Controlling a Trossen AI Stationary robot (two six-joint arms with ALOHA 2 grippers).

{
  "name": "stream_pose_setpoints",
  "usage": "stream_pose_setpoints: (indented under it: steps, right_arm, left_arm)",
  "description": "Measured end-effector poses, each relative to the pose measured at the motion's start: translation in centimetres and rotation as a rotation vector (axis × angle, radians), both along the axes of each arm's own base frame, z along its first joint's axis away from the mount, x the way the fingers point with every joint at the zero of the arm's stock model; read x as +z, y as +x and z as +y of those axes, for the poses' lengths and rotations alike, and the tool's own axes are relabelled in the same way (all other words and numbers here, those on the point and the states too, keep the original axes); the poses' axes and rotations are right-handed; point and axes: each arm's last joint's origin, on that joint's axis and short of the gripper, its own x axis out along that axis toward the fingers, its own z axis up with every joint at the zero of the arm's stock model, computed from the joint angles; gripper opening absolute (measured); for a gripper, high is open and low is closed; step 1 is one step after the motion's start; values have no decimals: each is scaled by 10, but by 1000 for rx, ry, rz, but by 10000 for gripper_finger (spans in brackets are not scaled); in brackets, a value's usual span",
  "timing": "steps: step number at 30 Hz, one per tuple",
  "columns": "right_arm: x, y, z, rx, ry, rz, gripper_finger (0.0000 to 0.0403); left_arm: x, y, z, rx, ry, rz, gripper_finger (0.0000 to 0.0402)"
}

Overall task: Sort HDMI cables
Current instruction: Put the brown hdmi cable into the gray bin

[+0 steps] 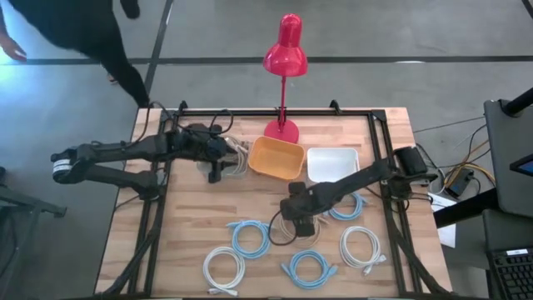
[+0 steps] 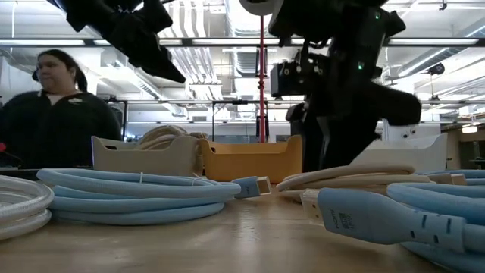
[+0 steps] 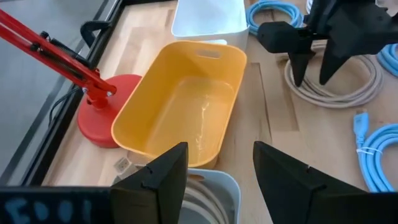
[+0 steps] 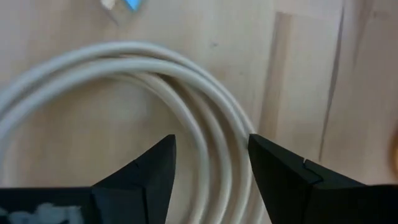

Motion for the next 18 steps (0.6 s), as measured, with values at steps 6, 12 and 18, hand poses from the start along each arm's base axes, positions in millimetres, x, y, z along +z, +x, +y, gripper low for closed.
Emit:
stream_pose_setpoints:
  steps: [6, 12, 18]
  right_arm:
    - [-9, 1, -2, 0, -104, 13, 199]
    - [-17, 3, -1, 38, -71, 43, 185]
    - [-10, 1, 0, 47, -38, 29, 117]
  left_arm:
    - [-8, -1, 0, 3, -7, 9, 195]
    - [-15, -2, -1, 8, -30, 26, 195]
    - [-16, 0, -3, -26, -124, -15, 195]
